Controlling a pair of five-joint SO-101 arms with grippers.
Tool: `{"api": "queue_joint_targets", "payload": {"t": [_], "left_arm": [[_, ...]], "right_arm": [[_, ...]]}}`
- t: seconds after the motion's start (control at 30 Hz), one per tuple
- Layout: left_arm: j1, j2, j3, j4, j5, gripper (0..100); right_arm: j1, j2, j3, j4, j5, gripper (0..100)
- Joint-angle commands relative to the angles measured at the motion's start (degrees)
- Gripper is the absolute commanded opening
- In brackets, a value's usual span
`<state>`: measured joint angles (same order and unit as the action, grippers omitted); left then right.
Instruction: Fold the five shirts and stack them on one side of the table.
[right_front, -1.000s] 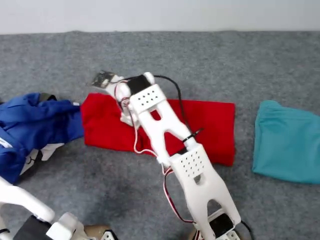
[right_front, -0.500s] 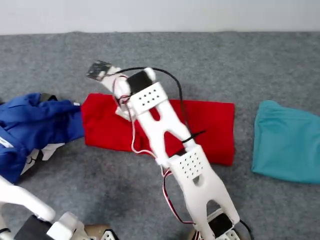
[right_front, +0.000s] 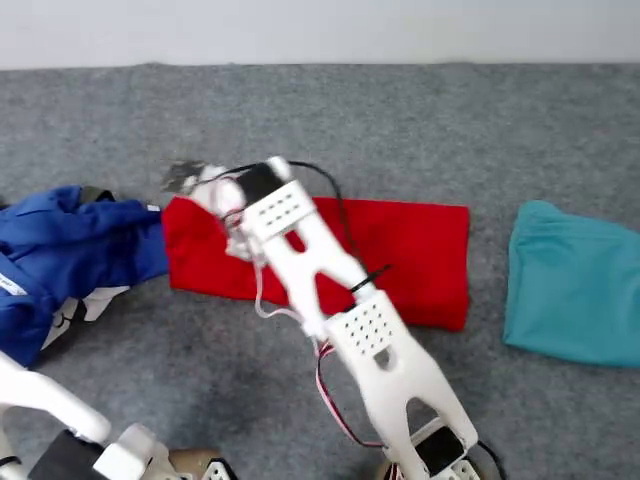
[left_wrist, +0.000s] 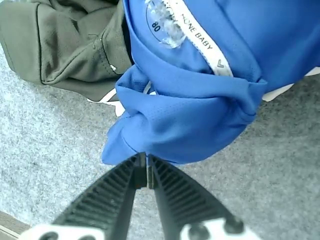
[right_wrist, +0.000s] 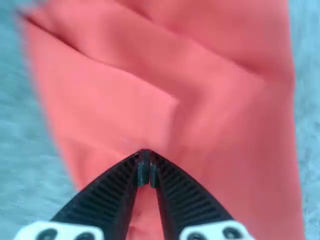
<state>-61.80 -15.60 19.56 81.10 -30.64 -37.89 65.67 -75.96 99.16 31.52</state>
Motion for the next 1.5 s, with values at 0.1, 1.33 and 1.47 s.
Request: {"api": "queue_joint_targets", "payload": {"t": [0.1, 1.33, 1.47], "left_arm": [[0.18, -2.2, -0.4, -1.05, -0.62, 1], [0.18, -2.11, -0.22, -1.05, -0.62, 1], [0.18, -2.11, -0.22, -1.05, -0.62, 1]], "right_arm": [[7.25, -0.04, -2.99, -0.22, 0.97, 0.9], [-4.88, 3.74, -10.9, -1.71, -3.87, 5.8], [-3.56, 3.47, -11.08, -1.01, -3.78, 2.0]]}}
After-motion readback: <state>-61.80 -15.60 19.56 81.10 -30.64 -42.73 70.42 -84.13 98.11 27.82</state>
